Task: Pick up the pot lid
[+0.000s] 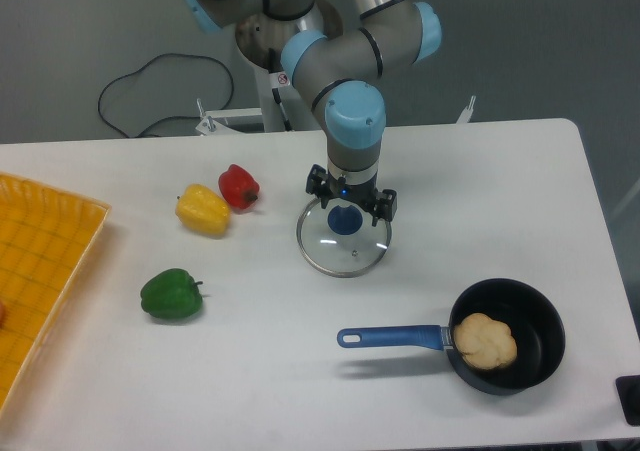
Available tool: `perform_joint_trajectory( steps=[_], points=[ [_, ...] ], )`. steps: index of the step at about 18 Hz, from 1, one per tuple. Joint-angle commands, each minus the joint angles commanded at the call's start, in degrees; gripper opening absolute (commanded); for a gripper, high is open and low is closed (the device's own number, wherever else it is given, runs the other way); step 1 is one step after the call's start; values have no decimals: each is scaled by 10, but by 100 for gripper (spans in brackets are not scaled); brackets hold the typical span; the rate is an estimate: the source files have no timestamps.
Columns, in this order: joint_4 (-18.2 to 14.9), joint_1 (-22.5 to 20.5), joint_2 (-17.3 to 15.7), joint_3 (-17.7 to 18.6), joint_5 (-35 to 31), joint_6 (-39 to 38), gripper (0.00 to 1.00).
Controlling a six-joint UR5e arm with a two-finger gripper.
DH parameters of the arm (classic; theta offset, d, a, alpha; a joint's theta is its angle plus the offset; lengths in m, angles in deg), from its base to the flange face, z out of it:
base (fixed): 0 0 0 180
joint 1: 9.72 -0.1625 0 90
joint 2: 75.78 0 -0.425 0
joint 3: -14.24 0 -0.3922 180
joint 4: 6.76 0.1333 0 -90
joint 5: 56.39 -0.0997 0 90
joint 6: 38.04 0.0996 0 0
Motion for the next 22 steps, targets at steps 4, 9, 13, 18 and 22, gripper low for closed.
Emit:
perform_joint_trajectory(
  steps=[4,9,13,18,22],
  points=[
    [17,5,13,0,1,-8,98],
    [18,6,15,0,2,-8,98],
    [18,5,19,0,3,-8,97],
    [18,6,22,1,4,-7,91],
    [18,6,22,1,4,-7,84]
  ],
)
